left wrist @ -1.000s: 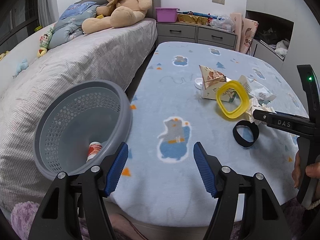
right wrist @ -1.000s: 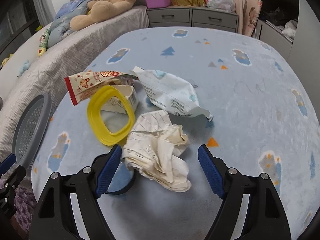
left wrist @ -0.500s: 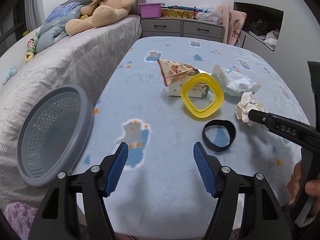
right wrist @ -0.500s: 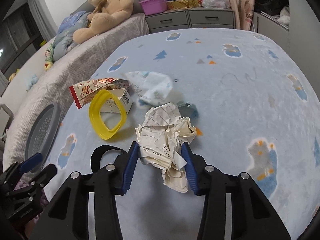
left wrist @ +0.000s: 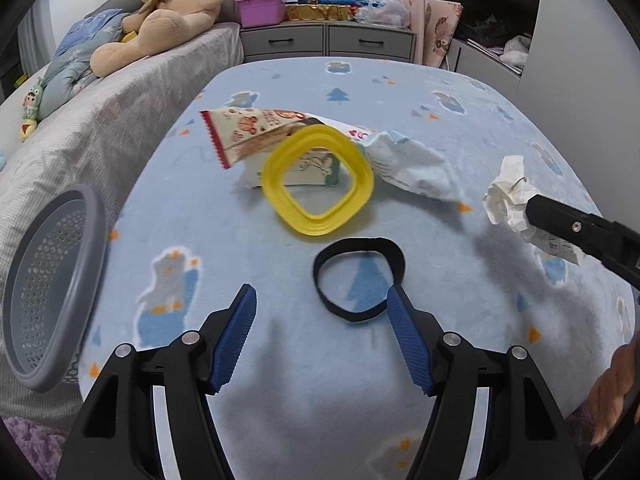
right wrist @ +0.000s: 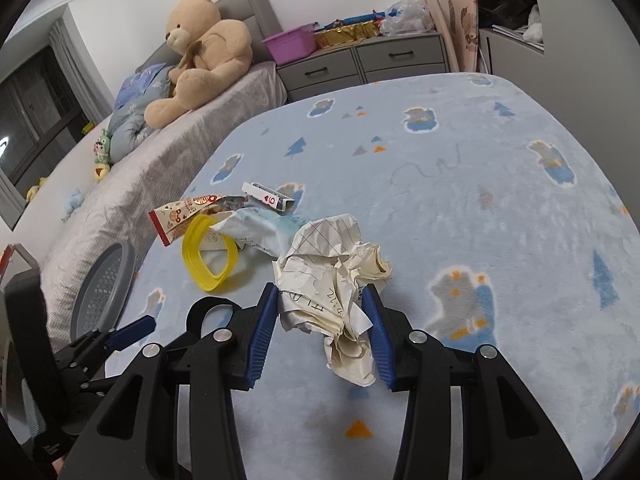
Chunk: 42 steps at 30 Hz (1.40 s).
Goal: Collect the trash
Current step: 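Grasp the crumpled paper with the right tool while the left tool grasps the black band, then carry paper and band over the wastebasket and open both tools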
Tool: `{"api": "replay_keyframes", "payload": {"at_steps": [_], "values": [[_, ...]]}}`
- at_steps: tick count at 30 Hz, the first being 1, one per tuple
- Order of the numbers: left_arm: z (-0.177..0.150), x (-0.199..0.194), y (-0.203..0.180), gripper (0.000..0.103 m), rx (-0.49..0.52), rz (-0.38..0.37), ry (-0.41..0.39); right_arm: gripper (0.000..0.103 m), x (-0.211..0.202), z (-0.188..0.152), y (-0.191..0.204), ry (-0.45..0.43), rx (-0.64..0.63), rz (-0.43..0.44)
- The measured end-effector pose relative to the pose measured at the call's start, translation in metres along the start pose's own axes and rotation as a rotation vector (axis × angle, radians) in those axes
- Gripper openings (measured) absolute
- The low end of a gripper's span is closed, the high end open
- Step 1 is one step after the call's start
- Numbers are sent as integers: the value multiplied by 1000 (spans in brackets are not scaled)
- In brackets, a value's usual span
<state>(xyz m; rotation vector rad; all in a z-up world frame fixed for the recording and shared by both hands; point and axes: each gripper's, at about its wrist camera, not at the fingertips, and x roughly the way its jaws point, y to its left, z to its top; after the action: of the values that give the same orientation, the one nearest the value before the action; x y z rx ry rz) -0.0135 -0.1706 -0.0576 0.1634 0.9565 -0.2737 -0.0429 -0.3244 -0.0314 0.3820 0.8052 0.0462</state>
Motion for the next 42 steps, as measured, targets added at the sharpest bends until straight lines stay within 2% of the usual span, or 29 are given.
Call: {"api": "replay_keyframes", "payload": {"at_steps": [13, 14, 16, 17, 22, 24, 32, 37, 42], "values": [[10, 33, -21, 65, 12, -9, 36, 43, -2, 0, -9, -3, 10, 27], [10, 35, -21, 63, 10, -15, 42, 43, -2, 0, -9, -2, 9, 27], [8, 37, -21, 50, 9, -21, 51, 43, -2, 0, -10, -3, 9, 26], [7, 36, -21, 49, 13, -18, 46, 43, -2, 0, -10, -3, 10, 28], [4, 31, -15, 17, 7, -53, 47, 43, -3, 0, -8, -5, 2, 23], [3, 27, -11, 14, 5, -61, 43, 43, -3, -1, -4, -8, -6, 18], [3, -1, 17, 14, -16, -52, -11, 43, 1, -4, 23, 10, -33, 0], [10, -25, 55, 14, -62, -24, -47, 43, 6, -6, 49, 38, -26, 14], [15, -46, 103, 14, -116, 22, -77, 43, 13, -3, 94, 47, -57, 53]]}}
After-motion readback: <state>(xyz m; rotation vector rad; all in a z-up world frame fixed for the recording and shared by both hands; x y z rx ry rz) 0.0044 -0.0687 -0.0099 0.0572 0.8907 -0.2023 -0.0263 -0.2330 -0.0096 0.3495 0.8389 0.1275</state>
